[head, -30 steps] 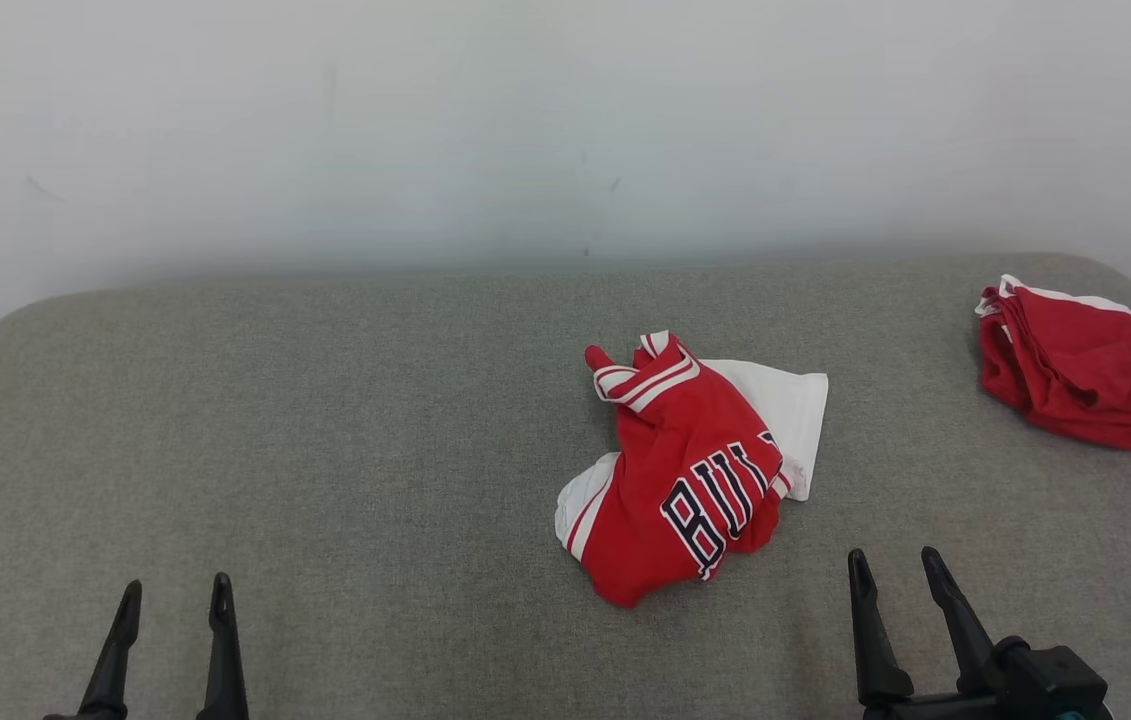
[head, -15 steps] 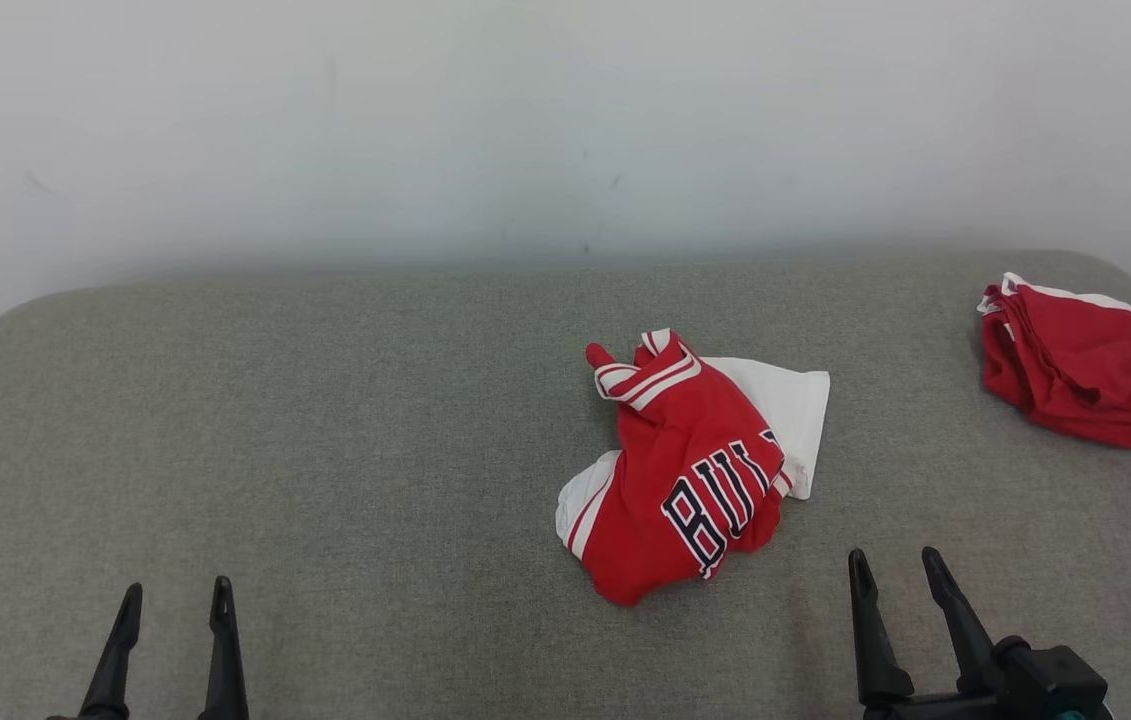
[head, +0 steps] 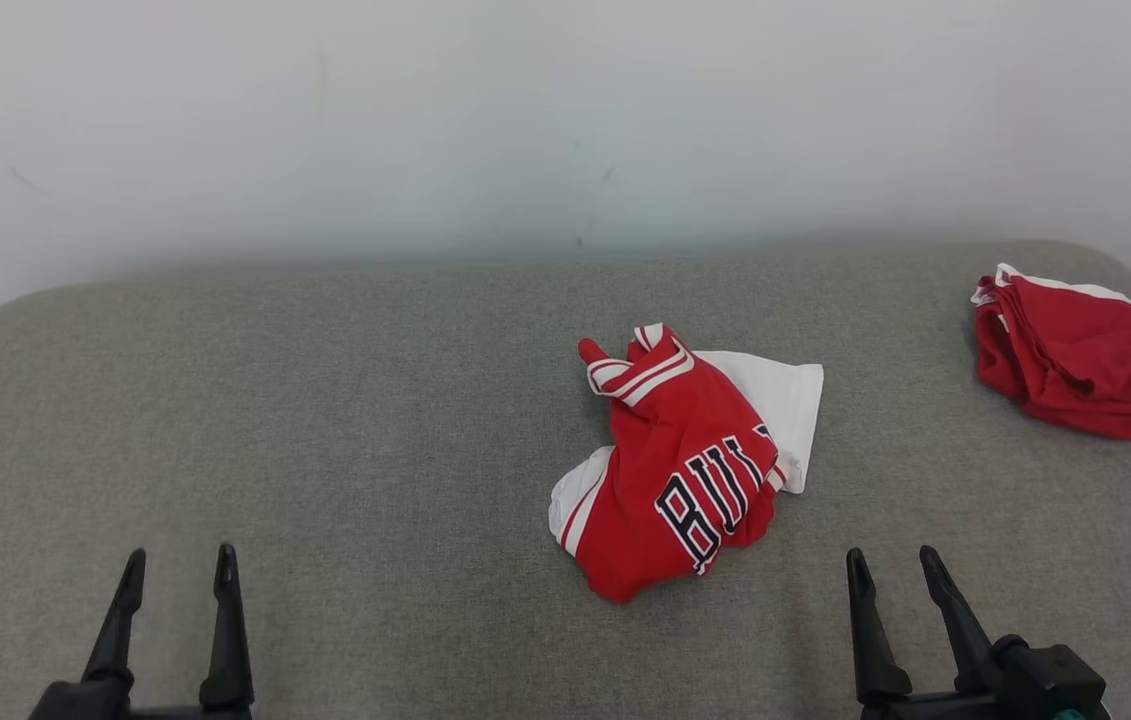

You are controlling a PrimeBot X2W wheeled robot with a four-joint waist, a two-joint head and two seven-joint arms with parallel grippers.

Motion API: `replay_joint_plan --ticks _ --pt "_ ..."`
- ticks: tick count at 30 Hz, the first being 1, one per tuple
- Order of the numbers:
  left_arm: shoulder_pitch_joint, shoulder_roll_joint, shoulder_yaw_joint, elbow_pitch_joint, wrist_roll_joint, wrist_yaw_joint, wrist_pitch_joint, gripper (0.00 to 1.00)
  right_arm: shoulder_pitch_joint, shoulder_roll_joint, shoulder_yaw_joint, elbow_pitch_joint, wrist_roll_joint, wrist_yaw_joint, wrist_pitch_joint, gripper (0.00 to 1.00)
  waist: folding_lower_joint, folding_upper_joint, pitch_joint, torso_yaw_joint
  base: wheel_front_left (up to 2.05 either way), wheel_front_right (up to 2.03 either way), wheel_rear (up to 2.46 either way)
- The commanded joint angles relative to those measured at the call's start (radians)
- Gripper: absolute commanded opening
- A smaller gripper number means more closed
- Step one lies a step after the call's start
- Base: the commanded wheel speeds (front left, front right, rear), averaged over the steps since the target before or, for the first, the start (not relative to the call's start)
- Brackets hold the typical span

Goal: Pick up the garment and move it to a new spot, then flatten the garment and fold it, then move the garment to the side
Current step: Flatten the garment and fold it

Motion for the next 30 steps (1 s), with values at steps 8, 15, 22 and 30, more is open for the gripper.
replay_joint_plan --ticks 8,15,22,30 --pt "-0.138 0.042 -0.08 0.038 0.005 -0.005 -0.003 1.0 -0.023 0.003 0.017 0.008 0.008 -0.003 0.0 1.0 0.0 0.0 0.036 -0.047 0.0 0.0 0.0" --pt "-0.28 0.083 -0.184 0.12 -0.037 -0.005 -0.003 1.0 -0.056 0.003 0.027 0.007 0.018 -0.003 0.0 1.0 0.0 0.0 0.093 -0.128 0.0 0.0 0.0" --pt "-0.399 0.105 -0.272 0.236 -0.083 -0.005 -0.003 1.0 -0.083 0.003 0.028 0.013 0.03 -0.003 0.0 1.0 0.0 0.0 0.146 -0.221 0.0 0.0 0.0" --pt "-0.475 0.116 -0.358 0.378 -0.118 -0.005 -0.003 1.0 -0.101 0.003 0.03 0.016 0.043 -0.003 0.0 1.0 0.0 0.0 0.182 -0.287 0.0 0.0 0.0"
